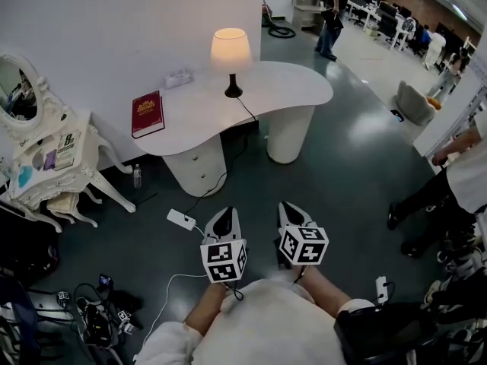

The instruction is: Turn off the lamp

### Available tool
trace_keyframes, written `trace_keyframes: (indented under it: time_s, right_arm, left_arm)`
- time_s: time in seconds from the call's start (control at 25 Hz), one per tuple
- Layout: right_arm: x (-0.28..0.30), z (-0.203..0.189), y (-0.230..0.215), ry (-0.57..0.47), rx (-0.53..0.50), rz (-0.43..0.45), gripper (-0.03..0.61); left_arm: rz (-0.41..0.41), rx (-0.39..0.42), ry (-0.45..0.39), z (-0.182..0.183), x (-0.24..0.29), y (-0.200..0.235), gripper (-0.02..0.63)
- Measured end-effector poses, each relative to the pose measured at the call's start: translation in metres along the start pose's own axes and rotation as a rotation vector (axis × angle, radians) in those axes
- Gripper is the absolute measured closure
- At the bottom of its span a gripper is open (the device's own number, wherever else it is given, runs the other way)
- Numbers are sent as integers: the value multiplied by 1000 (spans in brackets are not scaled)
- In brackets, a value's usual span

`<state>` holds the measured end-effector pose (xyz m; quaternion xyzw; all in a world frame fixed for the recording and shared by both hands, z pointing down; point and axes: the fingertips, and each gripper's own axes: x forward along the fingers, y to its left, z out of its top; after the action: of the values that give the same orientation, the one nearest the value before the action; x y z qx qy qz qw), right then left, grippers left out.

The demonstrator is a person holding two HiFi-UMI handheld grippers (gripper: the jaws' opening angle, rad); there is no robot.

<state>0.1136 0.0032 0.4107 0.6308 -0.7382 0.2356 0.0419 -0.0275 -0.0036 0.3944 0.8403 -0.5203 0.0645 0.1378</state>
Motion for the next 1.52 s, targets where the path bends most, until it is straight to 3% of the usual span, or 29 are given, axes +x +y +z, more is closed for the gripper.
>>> trace_keyframes:
  time_s: [0.6, 1.04, 1.52]
  right_arm:
    - [48, 4, -34, 11, 51, -46, 580]
    - [132, 69, -54, -20, 37, -32, 580]
    - [198, 91, -62, 14, 14, -11, 580]
  left_arm:
    - [-3, 8, 54, -11, 56, 18, 607]
    - [-9, 15, 13, 38, 147, 38, 607]
    - [14, -8, 41, 46, 210, 65, 607]
